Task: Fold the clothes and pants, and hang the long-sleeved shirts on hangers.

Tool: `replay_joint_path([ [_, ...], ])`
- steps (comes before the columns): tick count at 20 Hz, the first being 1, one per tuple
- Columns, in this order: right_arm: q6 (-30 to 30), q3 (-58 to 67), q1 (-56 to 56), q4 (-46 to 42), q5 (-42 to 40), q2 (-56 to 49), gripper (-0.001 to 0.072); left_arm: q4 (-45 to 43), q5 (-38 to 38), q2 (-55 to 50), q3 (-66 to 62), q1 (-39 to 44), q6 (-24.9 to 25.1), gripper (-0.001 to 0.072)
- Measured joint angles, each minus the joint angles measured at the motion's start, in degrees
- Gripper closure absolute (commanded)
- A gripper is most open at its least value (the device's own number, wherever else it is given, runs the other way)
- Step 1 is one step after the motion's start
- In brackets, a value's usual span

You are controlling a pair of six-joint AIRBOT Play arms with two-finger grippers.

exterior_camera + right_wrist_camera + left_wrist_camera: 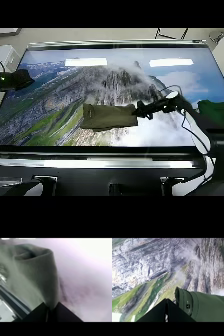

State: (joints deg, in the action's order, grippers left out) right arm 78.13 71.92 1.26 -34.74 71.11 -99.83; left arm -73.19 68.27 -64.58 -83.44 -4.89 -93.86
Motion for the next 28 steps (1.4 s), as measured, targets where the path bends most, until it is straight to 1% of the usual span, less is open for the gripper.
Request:
replay_joint_path([
  [2, -0.5, 4.4, 3.4, 1.1, 1.6, 3.3, 0.0676, 0.0, 0.0, 0.0, 0.0, 0.2, 0.0, 0.0686],
  [3, 0.3, 7.0, 5.5, 1.0, 2.9, 5.2, 0.0676, 0.0, 0.0, 0.0, 0.0, 0.2, 0.0, 0.0686],
  [9, 10.4, 23.1, 23.8, -5.4, 9.9, 15.8, 0.0676, 0.1, 0.1, 0.0, 0.0, 0.3, 0.8, 0.0686],
  [15, 20.3, 33.7, 43.1, -8.3, 17.0, 20.2, 0.0676, 0.1, 0.1, 0.0, 0.0, 0.4, 2.2, 0.0686],
  [20, 25.7, 36.7, 56.3, -8.5, 24.1, 23.5, 0.0675, 0.1, 0.0, 0.0, 0.0, 0.4, 2.4, 0.0686],
  [23, 27.7, 37.1, 62.6, -9.1, 29.1, 25.2, 0.0676, 0.1, -0.5, 0.0, 0.0, 0.8, 2.9, 0.0686],
  [26, 28.2, 35.8, 65.3, -14.1, 32.2, 27.1, 0.0675, 0.4, -1.9, -0.1, 0.0, 1.8, 3.5, 0.0685],
  [28, 27.6, 32.5, 66.0, -20.5, 33.3, 28.6, 0.0675, 0.6, -2.8, -0.1, 0.0, 2.4, 3.7, 0.0685],
])
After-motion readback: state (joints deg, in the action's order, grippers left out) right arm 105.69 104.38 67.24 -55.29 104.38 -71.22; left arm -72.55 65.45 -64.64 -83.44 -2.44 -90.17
